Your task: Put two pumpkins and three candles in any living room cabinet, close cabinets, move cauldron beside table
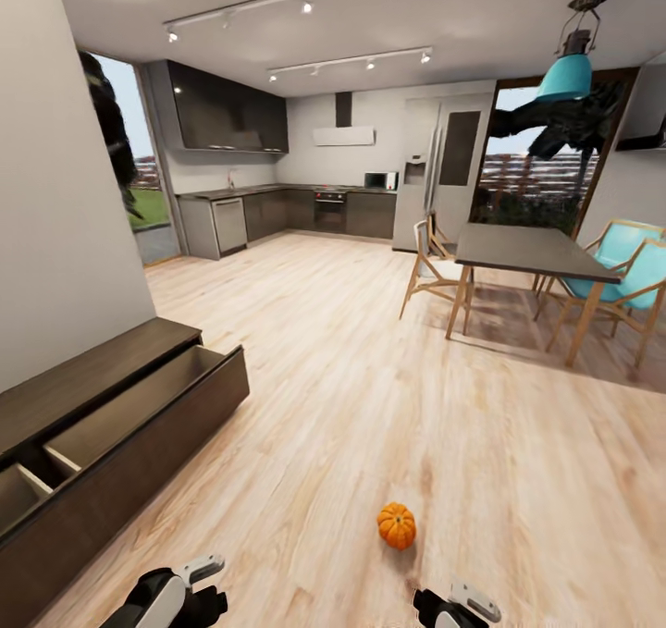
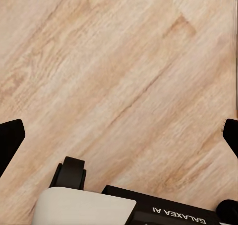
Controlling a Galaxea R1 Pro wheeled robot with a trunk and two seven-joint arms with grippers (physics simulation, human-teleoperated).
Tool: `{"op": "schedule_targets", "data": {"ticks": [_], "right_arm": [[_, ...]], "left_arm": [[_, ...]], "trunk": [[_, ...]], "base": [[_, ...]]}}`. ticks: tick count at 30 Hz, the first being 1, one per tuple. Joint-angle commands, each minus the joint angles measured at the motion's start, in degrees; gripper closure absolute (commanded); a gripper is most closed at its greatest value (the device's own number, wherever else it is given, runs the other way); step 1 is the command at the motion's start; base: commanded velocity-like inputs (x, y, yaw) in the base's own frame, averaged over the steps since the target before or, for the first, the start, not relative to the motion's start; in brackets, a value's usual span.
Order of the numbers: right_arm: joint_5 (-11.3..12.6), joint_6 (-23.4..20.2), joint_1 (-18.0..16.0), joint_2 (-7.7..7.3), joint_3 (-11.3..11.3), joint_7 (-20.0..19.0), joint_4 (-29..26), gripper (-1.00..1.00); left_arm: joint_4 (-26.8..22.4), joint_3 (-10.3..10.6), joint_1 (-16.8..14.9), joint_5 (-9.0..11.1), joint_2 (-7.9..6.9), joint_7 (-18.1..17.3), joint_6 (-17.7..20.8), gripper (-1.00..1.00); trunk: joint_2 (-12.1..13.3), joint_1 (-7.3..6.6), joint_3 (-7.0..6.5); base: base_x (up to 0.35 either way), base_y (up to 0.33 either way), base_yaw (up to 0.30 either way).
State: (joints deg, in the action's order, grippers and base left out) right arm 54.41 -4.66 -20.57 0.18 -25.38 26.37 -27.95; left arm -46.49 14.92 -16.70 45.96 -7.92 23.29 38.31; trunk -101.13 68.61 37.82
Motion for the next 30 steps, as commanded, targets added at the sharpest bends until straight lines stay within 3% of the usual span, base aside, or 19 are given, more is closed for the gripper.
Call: {"op": "schedule_targets", "data": {"ticks": [1, 30], "right_arm": [[0.0, 0.0, 0.0, 0.0, 0.01, 0.0, 0.0, -1.0], [0.0, 0.09, 0.01, 0.04, -0.06, 0.0, 0.1, -1.0]], "left_arm": [[0.0, 0.0, 0.0, 0.01, 0.0, 0.0, 0.0, -1.0], [0.0, -0.01, 0.0, 0.01, -0.07, 0.0, 0.01, -1.0]], "trunk": [[0.0, 0.0, 0.0], [0.0, 0.0, 0.0]], "base": [[0.0, 0.0, -0.288], [0.0, 0.001, -0.288]]}}
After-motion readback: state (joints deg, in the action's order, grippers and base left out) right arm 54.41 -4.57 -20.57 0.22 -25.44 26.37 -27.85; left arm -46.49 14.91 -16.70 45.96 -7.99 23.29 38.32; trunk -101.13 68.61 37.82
